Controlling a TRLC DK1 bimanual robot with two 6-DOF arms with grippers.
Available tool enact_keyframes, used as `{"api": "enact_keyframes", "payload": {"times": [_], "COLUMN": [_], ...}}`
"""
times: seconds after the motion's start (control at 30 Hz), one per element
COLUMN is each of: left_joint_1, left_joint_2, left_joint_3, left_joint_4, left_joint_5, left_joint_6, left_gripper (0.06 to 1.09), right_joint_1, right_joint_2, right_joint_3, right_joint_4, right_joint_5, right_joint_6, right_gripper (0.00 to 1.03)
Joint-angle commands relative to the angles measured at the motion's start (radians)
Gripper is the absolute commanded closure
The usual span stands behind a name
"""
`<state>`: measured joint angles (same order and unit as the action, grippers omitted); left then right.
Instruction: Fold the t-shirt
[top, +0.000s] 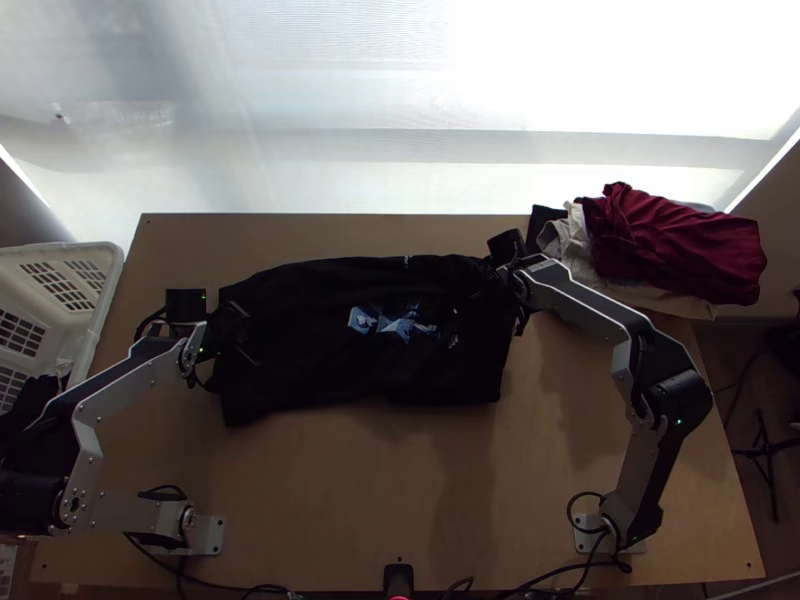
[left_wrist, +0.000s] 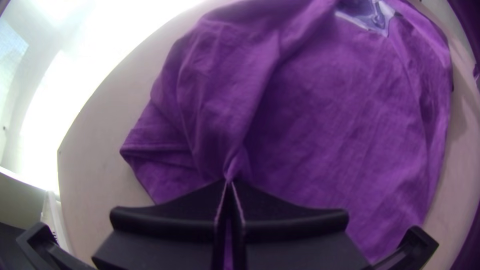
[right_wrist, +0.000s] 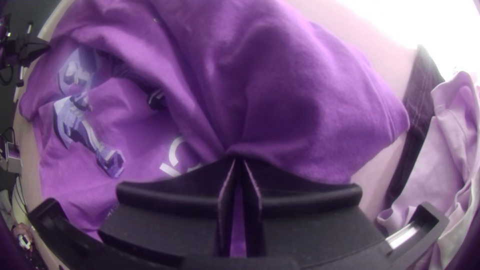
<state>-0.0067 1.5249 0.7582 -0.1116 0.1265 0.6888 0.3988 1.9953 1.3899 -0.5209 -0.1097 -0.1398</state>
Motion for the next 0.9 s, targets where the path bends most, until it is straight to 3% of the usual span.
{"api": "enact_keyframes", "payload": {"times": [0.0, 0.53, 0.67, 0.73, 0.77, 0.8, 0.83, 0.87], "left_joint_1": [0.048, 0.08, 0.071, 0.063, 0.062, 0.06, 0.057, 0.057], "left_joint_2": [-0.011, -0.026, -0.025, -0.037, -0.045, -0.045, -0.046, -0.048], "left_joint_3": [-0.057, -0.003, -0.026, -0.046, -0.054, -0.054, -0.053, -0.056], "left_joint_4": [0.033, 0.096, 0.095, 0.093, 0.095, 0.082, 0.066, 0.052], "left_joint_5": [-0.01, -0.031, -0.031, -0.031, -0.031, -0.031, -0.031, -0.031], "left_joint_6": [0.08, 0.064, 0.066, 0.066, 0.063, 0.057, 0.052, 0.054], "left_gripper": [1.05, 1.05, 1.05, 1.0, 0.9, 0.6, 0.17, 0.1], "right_joint_1": [-0.017, -0.109, -0.086, -0.057, -0.046, -0.04, -0.037, -0.035], "right_joint_2": [0.011, -0.119, -0.113, -0.105, -0.099, -0.093, -0.089, -0.084], "right_joint_3": [-0.043, -0.051, -0.083, -0.094, -0.098, -0.1, -0.103, -0.104], "right_joint_4": [-0.016, -0.025, -0.044, -0.073, -0.085, -0.097, -0.106, -0.123], "right_joint_5": [0.002, 0.002, 0.001, 0.001, 0.001, 0.001, 0.001, 0.001], "right_joint_6": [-0.015, -0.024, -0.026, -0.034, -0.034, -0.035, -0.032, -0.032], "right_gripper": [1.0, 1.0, 1.0, 0.85, 0.75, 0.65, 0.51, 0.37]}}
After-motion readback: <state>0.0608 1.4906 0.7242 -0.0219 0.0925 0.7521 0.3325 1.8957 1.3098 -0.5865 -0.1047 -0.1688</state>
